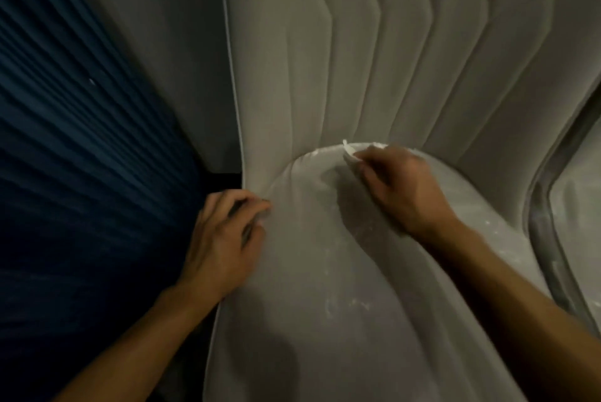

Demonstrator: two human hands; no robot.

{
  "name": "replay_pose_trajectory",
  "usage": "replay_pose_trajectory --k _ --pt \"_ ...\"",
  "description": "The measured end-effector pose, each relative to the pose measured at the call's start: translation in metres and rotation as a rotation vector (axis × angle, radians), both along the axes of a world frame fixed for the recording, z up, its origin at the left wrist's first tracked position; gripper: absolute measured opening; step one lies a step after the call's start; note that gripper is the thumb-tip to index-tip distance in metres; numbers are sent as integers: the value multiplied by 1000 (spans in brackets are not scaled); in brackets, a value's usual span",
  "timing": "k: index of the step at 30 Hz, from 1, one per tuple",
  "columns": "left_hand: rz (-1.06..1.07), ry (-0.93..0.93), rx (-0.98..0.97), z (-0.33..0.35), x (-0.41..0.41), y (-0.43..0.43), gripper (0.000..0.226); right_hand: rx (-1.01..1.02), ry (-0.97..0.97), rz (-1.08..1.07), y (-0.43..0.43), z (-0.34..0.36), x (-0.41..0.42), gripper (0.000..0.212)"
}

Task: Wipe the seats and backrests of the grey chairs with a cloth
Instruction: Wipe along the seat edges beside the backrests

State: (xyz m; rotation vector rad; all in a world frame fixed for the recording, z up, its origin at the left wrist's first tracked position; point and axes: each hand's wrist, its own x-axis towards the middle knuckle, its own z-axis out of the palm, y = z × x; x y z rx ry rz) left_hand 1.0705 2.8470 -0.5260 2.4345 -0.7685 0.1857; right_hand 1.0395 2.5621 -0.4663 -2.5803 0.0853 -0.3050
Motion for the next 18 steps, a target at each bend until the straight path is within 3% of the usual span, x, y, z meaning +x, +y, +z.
replay_pose_trajectory --k 4,7,11,14,18 --pt "33 -192 -42 -11 14 -13 31 -262 25 -5 -37 -5 35 24" --pt "65 -306 -40 -16 25 -22 32 -452 152 -38 -52 4 45 22" --pt "25 -220 -93 -27 29 -29 26 -515 182 -72 -29 -4 55 30" --pt "-24 -111 -65 -24 26 -30 29 -559 166 -77 13 -19 68 24" --pt "-81 -41 100 -13 26 -30 45 -559 85 138 67 -27 81 27"
